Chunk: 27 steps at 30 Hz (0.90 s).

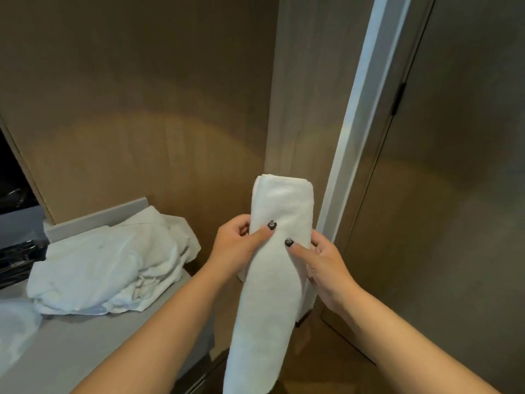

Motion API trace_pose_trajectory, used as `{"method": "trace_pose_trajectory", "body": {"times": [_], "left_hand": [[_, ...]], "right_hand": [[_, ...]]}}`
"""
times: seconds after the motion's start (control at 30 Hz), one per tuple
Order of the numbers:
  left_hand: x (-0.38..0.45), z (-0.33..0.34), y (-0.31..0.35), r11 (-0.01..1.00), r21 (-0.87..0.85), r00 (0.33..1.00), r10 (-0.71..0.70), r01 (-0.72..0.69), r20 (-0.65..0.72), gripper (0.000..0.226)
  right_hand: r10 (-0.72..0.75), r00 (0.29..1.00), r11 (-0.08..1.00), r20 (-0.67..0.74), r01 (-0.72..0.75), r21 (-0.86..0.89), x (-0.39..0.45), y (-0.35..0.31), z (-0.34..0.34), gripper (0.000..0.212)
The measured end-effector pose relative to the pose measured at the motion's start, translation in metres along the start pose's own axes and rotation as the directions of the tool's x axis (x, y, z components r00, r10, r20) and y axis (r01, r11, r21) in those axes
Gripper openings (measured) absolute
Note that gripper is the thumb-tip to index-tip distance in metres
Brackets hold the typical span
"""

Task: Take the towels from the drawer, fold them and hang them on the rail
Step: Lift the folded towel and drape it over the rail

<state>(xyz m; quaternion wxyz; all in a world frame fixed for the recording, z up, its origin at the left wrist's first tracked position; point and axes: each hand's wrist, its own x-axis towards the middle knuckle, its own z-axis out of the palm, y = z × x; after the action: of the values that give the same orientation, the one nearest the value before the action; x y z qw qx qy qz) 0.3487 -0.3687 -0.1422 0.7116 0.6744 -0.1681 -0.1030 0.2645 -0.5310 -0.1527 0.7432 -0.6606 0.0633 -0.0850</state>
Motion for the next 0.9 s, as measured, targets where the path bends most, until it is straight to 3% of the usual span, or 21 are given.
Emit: {"method": "trace_pose_trajectory", "body": {"times": [0.2,0.43,0.57,0.7,0.9], "left_hand": [[0.034,0.060,0.060,0.985,-0.041,0.985,0.171,-0.170,0.024,0.023],[0.085,0.084,0.117,0.952,-0.101,0.952,0.298,-0.290,0.072,0.049],[0.118,0.088,0.125,0.943,-0.202,0.944,0.296,-0.264,0.143,0.064],[0.158,0.091,0.140,0.936,-0.247,0.905,0.318,-0.251,0.283,0.056],[0.228,0.085,0.194,0.895,-0.193,0.865,0.440,-0.401,0.240,0.051]], "right_hand": [[-0.195,0.977,0.980,-0.085,0.197,0.008,0.017,-0.045,-0.042,0.053],[-0.447,0.888,0.893,-0.103,0.438,-0.103,0.066,-0.131,-0.060,0.038],[-0.502,0.861,0.863,-0.075,0.495,-0.102,0.098,-0.179,-0.065,0.041],[-0.555,0.830,0.831,-0.054,0.552,-0.065,0.134,-0.228,-0.063,0.046],[-0.653,0.757,0.755,0.007,0.652,-0.074,0.197,-0.309,-0.050,0.050]]}}
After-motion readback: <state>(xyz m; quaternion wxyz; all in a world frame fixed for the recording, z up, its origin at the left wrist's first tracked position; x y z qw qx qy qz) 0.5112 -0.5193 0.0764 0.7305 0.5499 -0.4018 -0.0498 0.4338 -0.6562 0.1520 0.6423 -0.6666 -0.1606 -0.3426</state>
